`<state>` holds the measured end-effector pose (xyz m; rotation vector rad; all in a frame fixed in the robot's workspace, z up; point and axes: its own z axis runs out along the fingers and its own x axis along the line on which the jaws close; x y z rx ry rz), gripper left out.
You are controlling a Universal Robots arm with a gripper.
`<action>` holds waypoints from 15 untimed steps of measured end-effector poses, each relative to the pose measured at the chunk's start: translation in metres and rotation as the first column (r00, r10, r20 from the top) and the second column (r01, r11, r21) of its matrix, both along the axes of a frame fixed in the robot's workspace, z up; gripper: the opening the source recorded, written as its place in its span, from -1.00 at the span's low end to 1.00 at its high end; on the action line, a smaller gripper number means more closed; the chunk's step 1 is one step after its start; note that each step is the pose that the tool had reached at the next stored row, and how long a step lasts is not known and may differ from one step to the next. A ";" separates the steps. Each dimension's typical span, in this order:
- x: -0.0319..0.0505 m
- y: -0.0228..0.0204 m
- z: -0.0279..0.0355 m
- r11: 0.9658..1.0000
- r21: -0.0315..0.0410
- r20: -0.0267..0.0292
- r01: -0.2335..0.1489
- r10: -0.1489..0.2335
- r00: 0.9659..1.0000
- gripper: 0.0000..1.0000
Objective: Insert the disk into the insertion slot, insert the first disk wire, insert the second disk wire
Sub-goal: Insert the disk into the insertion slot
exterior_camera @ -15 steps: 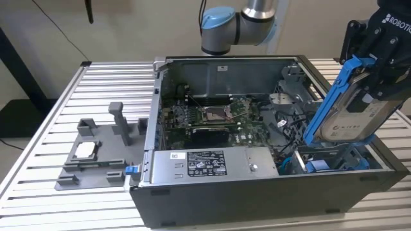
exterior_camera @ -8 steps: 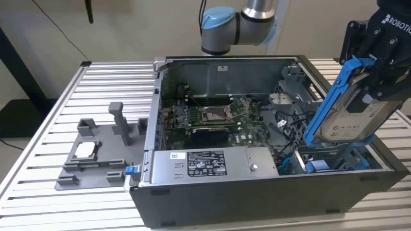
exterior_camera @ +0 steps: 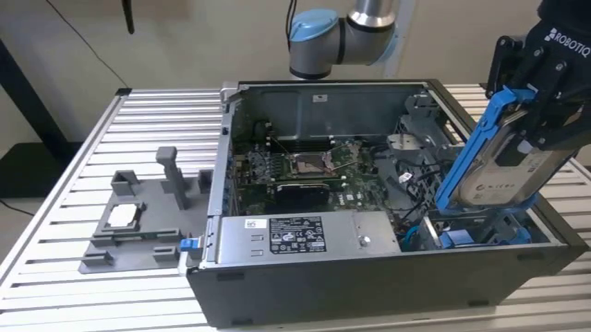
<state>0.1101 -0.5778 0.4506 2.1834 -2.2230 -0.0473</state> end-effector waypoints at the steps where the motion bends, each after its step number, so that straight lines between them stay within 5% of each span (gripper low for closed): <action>1: 0.0000 0.0000 -0.0009 1.000 0.000 0.000 0.000 0.000 1.000 -0.35; 15: 0.0010 0.0000 -0.0188 1.000 0.001 0.000 0.000 0.000 1.000 -0.35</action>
